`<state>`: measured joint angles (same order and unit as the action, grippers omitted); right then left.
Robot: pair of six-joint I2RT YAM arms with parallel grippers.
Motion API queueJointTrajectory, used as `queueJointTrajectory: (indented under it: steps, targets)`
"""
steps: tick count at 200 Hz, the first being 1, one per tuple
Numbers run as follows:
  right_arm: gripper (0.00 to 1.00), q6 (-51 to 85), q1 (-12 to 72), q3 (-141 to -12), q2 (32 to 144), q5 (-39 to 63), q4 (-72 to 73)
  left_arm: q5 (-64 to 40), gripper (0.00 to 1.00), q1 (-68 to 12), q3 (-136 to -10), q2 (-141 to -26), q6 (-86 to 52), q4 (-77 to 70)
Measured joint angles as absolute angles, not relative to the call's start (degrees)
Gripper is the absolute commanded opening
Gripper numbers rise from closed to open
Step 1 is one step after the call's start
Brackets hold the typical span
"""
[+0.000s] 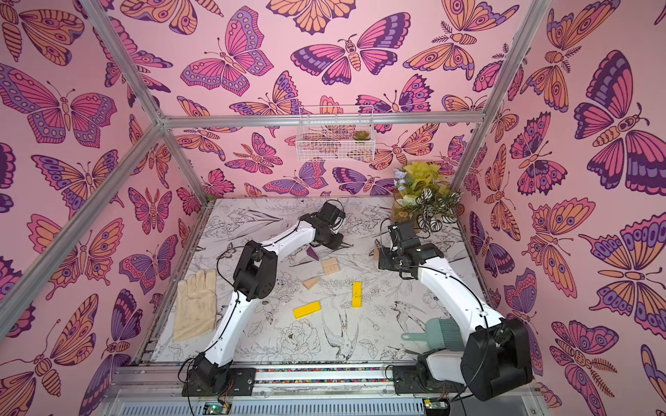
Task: Assemble a small pinwheel with building blocks
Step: Assemble the building block at the center of the board.
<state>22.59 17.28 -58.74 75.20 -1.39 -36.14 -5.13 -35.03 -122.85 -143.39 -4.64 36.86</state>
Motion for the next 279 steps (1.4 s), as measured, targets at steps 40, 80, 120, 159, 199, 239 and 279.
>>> queueJointTrajectory:
  steps: [40, 80, 120, 159, 199, 239, 279]
  targets:
    - [0.59, 22.7, 17.3, -58.4, 74.7, -1.4, -35.7, -5.1, 0.14, -36.2, -120.9, -142.3, -7.5, 36.0]
    - [0.59, 22.7, 17.3, -57.5, 74.4, -1.3, -35.2, -4.7, 0.13, -36.8, -118.2, -140.7, -9.3, 35.6]
    - [0.59, 22.8, 17.3, -56.5, 73.8, -1.2, -35.0, -4.6, 0.18, -37.0, -117.1, -140.0, -10.6, 35.4]
    - [0.59, 22.8, 17.3, -56.2, 73.7, -1.2, -34.9, -4.1, 0.32, -37.3, -117.1, -140.0, -11.5, 35.4]
    - [0.6, 22.7, 17.3, -56.1, 73.8, -1.3, -34.9, -3.6, 0.44, -37.8, -117.0, -139.9, -11.9, 35.4]
    - [0.61, 22.5, 17.3, -57.3, 76.8, -1.8, -35.0, -3.2, 0.53, -37.9, -116.8, -139.5, -12.6, 35.6]
    - [0.62, 20.9, 17.1, -63.0, 83.4, -2.8, -35.2, -2.2, 0.59, -37.8, -114.3, -137.6, -13.2, 36.9]
